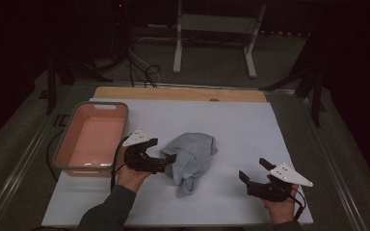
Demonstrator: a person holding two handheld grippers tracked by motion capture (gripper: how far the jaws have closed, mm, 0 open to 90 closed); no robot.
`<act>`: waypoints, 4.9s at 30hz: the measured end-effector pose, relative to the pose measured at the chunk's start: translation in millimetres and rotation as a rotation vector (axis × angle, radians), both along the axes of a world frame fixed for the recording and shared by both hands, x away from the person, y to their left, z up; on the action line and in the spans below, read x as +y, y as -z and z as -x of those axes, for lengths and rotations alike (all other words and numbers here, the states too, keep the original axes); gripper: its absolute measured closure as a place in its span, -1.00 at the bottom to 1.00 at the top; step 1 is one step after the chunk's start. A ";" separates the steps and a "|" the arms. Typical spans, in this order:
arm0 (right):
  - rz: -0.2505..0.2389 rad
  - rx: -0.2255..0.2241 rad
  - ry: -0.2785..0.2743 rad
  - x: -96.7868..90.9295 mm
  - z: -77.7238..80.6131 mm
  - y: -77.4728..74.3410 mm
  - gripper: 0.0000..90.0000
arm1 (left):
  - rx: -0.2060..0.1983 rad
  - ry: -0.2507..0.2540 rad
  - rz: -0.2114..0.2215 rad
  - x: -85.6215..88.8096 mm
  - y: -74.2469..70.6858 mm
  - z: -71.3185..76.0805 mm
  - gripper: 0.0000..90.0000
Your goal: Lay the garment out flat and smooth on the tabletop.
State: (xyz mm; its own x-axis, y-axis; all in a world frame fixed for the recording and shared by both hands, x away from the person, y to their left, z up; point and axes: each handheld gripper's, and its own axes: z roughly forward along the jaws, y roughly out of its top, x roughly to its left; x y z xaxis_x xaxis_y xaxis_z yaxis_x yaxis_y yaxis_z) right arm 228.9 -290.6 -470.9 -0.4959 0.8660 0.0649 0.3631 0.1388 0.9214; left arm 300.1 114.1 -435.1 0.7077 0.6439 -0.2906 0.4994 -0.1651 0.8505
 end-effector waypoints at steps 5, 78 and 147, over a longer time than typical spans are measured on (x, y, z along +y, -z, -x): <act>0.006 0.000 -0.001 0.2 -0.3 0.2 -0.79 | 0.025 0.027 -0.006 -6.5 4.9 6.0 -0.91; -0.043 0.025 -0.059 10.7 0.3 -0.8 -0.79 | 0.005 0.194 0.083 -36.2 -19.5 7.3 0.96; 0.021 -0.175 -0.056 78.8 -42.2 -95.0 0.89 | -0.073 -0.028 0.240 12.9 -70.0 -15.5 0.97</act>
State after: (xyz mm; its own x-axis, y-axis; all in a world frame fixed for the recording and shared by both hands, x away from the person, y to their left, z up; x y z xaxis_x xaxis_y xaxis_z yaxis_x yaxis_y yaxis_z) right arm 271.1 -211.8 -375.9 -0.5457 0.8368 -0.0441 0.1890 0.1743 0.9664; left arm 315.6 127.0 -365.1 0.7149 0.5825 -0.3867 0.4372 0.0591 0.8974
